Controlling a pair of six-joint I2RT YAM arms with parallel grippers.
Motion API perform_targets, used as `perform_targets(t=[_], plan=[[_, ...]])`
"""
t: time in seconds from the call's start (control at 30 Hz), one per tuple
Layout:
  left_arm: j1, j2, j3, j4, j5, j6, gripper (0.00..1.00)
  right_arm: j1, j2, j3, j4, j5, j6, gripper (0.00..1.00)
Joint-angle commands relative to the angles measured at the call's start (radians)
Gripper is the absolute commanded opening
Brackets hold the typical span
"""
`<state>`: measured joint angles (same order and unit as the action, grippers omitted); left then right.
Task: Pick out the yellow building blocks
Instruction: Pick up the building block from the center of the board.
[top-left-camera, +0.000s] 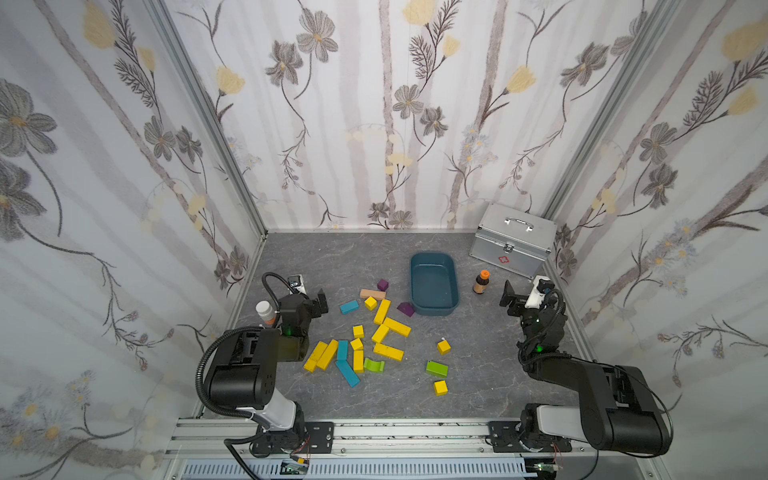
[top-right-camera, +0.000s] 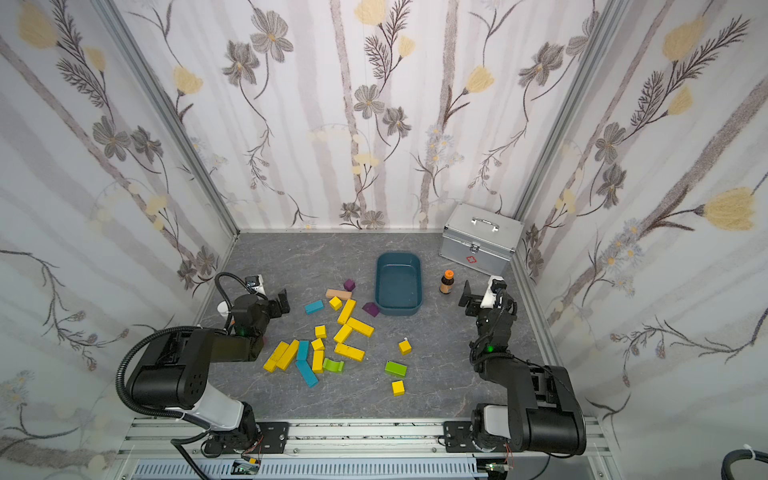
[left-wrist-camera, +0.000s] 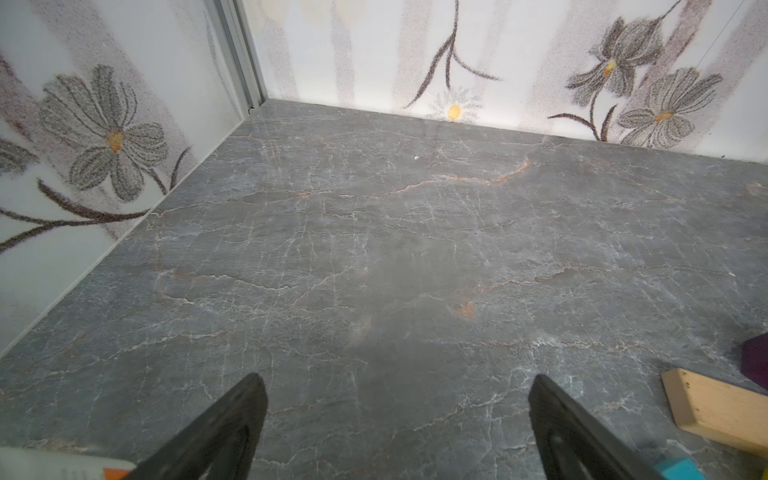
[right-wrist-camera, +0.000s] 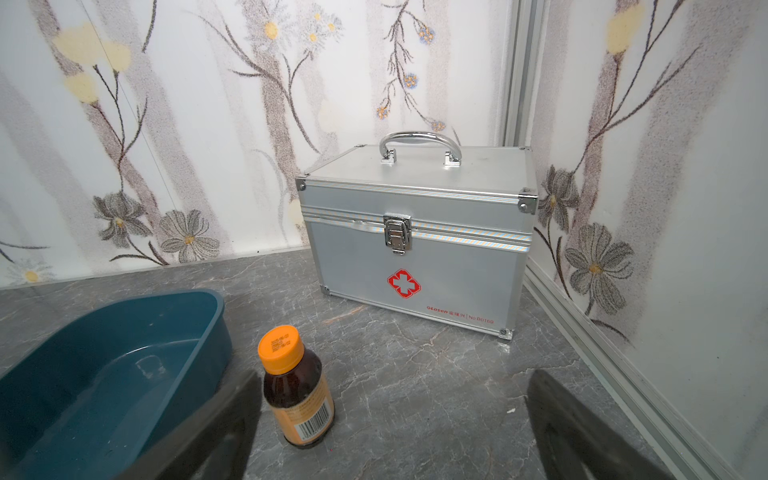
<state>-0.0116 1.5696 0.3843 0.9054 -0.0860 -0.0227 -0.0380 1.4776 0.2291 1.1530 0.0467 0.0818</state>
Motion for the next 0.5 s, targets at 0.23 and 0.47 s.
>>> perform_targets(t=[0.23,0.47], plan=[[0.0,0.001,0.002,0.015,-0.007,0.004,1.0,-0.008,0.003,0.005,0.02,-0.028,-0.003,1.0],[0.001,0.0,0.003,0.015,-0.006,0.003,1.0,-0.008,0.003,0.006,0.018,-0.028,-0.003,1.0]])
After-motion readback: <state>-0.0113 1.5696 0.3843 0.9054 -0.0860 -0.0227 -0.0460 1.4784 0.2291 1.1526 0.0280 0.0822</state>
